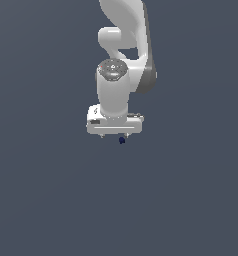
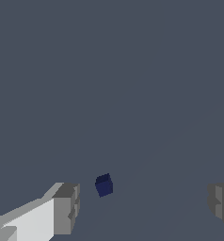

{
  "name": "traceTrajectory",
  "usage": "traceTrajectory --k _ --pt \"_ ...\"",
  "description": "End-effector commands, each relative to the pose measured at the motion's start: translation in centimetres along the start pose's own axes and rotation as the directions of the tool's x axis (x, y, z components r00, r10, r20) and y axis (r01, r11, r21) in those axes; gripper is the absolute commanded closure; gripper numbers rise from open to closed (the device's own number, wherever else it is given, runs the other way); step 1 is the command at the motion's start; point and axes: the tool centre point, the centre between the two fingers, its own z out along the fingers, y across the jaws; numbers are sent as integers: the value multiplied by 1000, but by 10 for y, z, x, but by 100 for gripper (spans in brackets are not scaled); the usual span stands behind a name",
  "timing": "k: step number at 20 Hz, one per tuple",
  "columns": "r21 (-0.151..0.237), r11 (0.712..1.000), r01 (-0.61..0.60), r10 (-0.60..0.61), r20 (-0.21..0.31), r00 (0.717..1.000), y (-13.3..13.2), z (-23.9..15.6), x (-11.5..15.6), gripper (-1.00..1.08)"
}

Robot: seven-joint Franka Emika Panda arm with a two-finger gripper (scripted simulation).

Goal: Pick up the object and move it to a goal position.

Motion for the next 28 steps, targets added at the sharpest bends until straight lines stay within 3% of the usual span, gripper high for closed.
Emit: traceTrajectory --k 1,11,19,28 --pt "0 1000 0 0 0 1000 0 0 0 -92" --pt "-11 1000 -14 14 -27 1000 31 -12 9 -92" --pt "-7 999 -44 44 -26 999 27 -8 7 -92" --pt "4 986 -166 166 -26 986 17 7 0 -92"
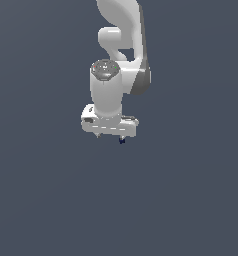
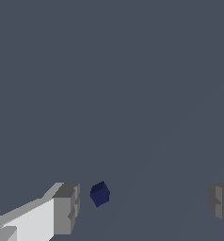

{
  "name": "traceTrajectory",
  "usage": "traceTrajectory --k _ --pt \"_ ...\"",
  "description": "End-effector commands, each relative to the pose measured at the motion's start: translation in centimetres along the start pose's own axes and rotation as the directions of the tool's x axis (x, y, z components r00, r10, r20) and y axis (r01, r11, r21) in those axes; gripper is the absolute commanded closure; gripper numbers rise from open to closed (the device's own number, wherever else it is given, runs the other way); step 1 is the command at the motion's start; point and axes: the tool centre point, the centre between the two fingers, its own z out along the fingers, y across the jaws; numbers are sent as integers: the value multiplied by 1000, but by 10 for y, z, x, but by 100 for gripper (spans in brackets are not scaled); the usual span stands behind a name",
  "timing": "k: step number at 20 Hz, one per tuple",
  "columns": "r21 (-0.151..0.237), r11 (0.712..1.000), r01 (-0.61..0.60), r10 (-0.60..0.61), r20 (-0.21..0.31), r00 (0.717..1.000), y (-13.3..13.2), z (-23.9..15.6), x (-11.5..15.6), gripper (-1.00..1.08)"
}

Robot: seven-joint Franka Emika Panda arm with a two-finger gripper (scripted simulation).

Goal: Pick up the object and move it to a goal position.

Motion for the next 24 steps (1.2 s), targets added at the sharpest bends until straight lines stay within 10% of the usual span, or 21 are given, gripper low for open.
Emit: traceTrajectory --k 1,12,24 --pt "3 999 -45 45 1 999 -3 5 -3 -92" --pt "14 950 -313 313 6 950 -19 35 -23 -92" --pt "16 806 -592 592 12 806 -32 67 -49 -92"
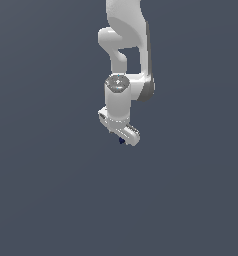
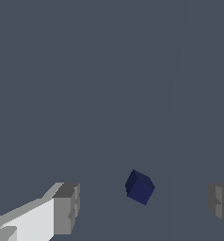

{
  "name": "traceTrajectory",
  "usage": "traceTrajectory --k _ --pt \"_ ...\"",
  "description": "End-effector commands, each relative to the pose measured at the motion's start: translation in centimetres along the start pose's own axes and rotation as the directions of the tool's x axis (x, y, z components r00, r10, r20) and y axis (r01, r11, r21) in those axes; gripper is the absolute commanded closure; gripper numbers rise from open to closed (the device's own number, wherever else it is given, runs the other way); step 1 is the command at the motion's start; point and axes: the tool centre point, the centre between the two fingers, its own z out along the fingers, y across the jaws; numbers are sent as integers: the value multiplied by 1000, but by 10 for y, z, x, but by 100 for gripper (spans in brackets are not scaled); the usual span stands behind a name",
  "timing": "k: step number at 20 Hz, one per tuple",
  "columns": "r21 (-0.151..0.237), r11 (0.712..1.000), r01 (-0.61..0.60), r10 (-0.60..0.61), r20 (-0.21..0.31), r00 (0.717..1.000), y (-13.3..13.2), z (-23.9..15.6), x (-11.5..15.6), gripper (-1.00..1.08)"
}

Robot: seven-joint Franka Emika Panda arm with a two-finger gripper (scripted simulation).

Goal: Pick up the object and move it to a goal position.

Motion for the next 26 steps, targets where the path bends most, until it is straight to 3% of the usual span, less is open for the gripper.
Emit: traceTrajectory --k 1,14,20,26 --pt "1 998 -68 68 0 998 1 6 -6 -92" --pt "1 931 -365 365 -6 931 11 33 -32 -92" --pt "1 902 -432 432 -8 902 14 39 -38 -92" --pt "1 891 -454 454 -9 891 15 41 -40 -92"
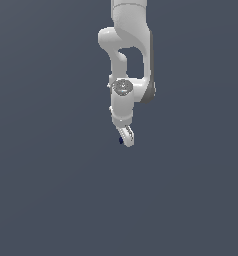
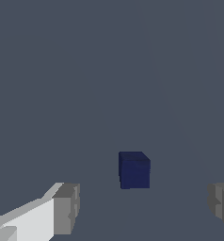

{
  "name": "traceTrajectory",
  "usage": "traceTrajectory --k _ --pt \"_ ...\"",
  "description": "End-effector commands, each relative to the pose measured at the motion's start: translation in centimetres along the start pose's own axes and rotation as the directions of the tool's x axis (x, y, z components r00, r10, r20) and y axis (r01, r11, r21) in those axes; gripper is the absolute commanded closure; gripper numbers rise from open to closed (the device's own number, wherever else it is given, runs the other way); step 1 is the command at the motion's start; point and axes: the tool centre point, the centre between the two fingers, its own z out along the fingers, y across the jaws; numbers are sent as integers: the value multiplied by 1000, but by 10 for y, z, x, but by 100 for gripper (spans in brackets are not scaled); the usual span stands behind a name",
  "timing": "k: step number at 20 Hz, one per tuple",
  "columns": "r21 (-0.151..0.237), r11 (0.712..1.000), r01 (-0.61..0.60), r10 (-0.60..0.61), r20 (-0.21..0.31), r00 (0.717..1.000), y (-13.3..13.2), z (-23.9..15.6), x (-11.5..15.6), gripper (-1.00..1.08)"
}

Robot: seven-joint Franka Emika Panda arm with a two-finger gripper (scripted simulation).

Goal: Pick up the object and move it to a goal position.

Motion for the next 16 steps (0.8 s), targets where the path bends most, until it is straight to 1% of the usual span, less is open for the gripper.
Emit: traceTrajectory --k 1,6,16 --pt "0 1000 0 0 0 1000 0 0 0 -92" --pt "0 1000 -1 1 0 1000 0 7 0 -92" --pt "0 1000 -5 5 0 1000 1 46 0 -92"
